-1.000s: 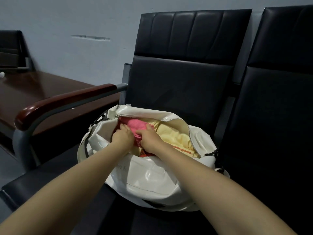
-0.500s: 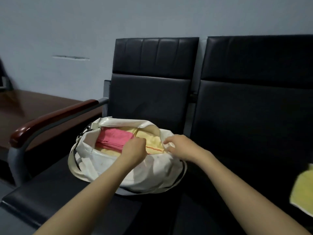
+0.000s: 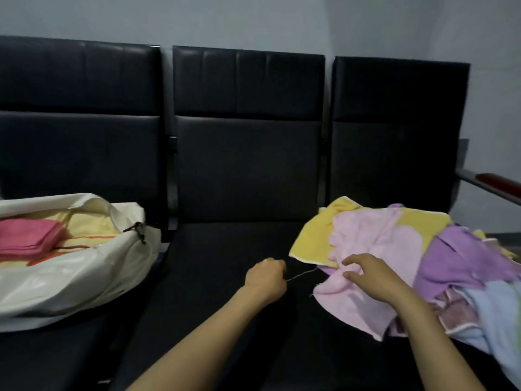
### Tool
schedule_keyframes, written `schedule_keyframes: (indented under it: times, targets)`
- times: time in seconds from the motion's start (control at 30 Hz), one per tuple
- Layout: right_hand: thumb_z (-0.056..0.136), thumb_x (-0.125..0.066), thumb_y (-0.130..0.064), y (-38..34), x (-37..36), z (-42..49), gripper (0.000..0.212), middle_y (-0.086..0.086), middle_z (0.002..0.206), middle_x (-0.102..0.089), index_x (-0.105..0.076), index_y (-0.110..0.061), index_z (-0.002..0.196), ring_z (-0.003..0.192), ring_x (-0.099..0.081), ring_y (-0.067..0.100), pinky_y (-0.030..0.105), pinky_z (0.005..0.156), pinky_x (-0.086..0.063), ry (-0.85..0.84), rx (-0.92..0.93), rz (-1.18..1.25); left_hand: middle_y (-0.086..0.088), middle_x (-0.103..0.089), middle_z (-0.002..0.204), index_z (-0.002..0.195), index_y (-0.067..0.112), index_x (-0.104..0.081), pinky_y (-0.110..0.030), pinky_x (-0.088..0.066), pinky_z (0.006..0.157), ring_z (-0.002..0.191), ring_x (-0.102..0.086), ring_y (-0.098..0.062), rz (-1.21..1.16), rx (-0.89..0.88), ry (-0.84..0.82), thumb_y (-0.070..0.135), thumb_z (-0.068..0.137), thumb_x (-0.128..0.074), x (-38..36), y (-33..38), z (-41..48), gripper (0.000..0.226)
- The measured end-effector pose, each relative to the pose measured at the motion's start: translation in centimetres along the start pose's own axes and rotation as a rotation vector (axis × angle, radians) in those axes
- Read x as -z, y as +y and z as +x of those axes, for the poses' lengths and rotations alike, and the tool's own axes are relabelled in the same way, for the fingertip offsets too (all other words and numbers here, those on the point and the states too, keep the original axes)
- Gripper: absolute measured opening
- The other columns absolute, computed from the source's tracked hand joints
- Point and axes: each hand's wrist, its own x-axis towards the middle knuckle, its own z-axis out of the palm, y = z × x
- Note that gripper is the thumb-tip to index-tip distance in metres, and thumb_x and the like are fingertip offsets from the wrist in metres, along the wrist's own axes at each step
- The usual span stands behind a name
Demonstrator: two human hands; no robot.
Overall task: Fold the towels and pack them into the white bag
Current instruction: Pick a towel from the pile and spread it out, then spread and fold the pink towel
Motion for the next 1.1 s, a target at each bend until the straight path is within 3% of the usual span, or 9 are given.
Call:
schedule_keyframes:
  times: [0.2,0.33,0.47,0.53,0.6,0.73,0.83,0.93,1.1]
  targets:
    - [0.091,-0.063,-0.021,5.8,0.3,1.1,0.042,0.011,0.14,-0.045,-0.055,-0.013,0.131,0.128,-0.043,0.026,0.027,0.102,-0.033,0.098,-0.091,-0.019,-0.005,-0.039,0.14,0.138,0.018,-0.044,-0.038,-0.041,0.097,0.125,-0.042,-0.026,-0.178,-0.146,0.001,0.019,0.094,-0.048,-6.5,7.7,3.3,0.044]
    - [0.092,-0.062,-0.019,6.6,0.8,1.6,0.042,0.009,0.138,-0.043,-0.053,-0.014,0.132,0.128,-0.033,0.029,0.028,0.102,-0.03,0.231,-0.086,-0.058,-0.01,-0.037,0.14,0.137,0.011,-0.038,-0.039,-0.04,0.097,0.125,-0.042,-0.03,-0.231,-0.113,-0.019,0.023,0.092,-0.056,-8.8,10.3,5.2,0.05]
    - [0.091,-0.06,-0.017,7.9,0.7,2.0,0.045,0.008,0.137,-0.041,-0.051,-0.015,0.135,0.126,-0.03,0.028,0.03,0.104,-0.029,0.309,-0.116,-0.056,-0.013,-0.048,0.129,0.121,0.005,-0.049,-0.036,-0.04,0.089,0.118,-0.046,-0.03,-0.103,-0.111,-0.011,0.023,0.092,-0.054,-10.1,11.1,6.7,0.034]
    - [0.091,-0.061,-0.018,8.5,0.4,2.2,0.048,0.008,0.136,-0.04,-0.047,-0.017,0.137,0.126,-0.03,0.028,0.033,0.103,-0.031,0.305,-0.144,-0.079,-0.014,-0.056,0.114,0.096,0.007,-0.053,-0.034,-0.039,0.076,0.106,-0.053,-0.032,-0.129,-0.081,0.017,0.016,0.093,-0.051,-10.2,11.0,6.9,0.01]
    - [0.092,-0.061,-0.02,8.8,0.1,2.3,0.044,0.009,0.132,-0.042,-0.047,-0.016,0.133,0.122,-0.032,0.028,0.035,0.099,-0.035,0.343,-0.178,-0.09,-0.011,-0.055,0.091,0.075,0.013,-0.04,-0.033,-0.035,0.066,0.089,-0.053,-0.033,-0.165,-0.072,0.01,0.013,0.092,-0.049,-9.9,10.6,6.7,0.019]
    - [0.097,-0.052,-0.017,8.2,-0.4,2.7,0.019,0.012,0.121,-0.048,-0.055,-0.012,0.115,0.113,-0.039,0.03,0.037,0.091,-0.039,0.415,-0.224,-0.155,-0.013,-0.052,0.096,0.091,0.011,-0.043,-0.035,-0.035,0.067,0.087,-0.053,-0.033,0.089,-0.154,-0.074,0.013,0.094,-0.043,-8.3,8.4,4.8,0.003]
    - [0.098,-0.05,-0.02,6.7,-0.6,2.9,0.019,0.011,0.122,-0.047,-0.056,-0.012,0.114,0.112,-0.039,0.029,0.036,0.092,-0.039,0.424,-0.161,-0.222,-0.01,-0.057,0.111,0.107,0.008,-0.053,-0.034,-0.041,0.073,0.099,-0.058,-0.031,0.27,-0.119,-0.078,0.01,0.095,-0.043,-6.7,4.7,3.1,0.016]
    - [0.098,-0.05,-0.021,2.7,-1.5,2.3,0.011,0.006,0.11,-0.05,-0.056,-0.012,0.103,0.104,-0.046,0.026,0.038,0.087,-0.042,0.33,0.036,-0.027,-0.007,-0.058,0.115,0.112,0.014,-0.054,-0.033,-0.046,0.078,0.101,-0.06,-0.026,0.315,0.016,-0.054,0.017,0.097,-0.045,-4.7,-0.1,0.4,0.018]
    - [0.094,-0.046,-0.015,-4.4,-7.0,-0.4,0.007,0.005,0.094,-0.059,-0.05,-0.013,0.088,0.082,-0.054,0.022,0.037,0.076,-0.046,-0.179,0.328,0.069,-0.007,-0.055,0.127,0.12,0.016,-0.053,-0.035,-0.044,0.087,0.115,-0.056,-0.028,0.444,0.31,0.021,0.017,0.099,-0.035,-1.1,-9.0,-4.4,0.028]
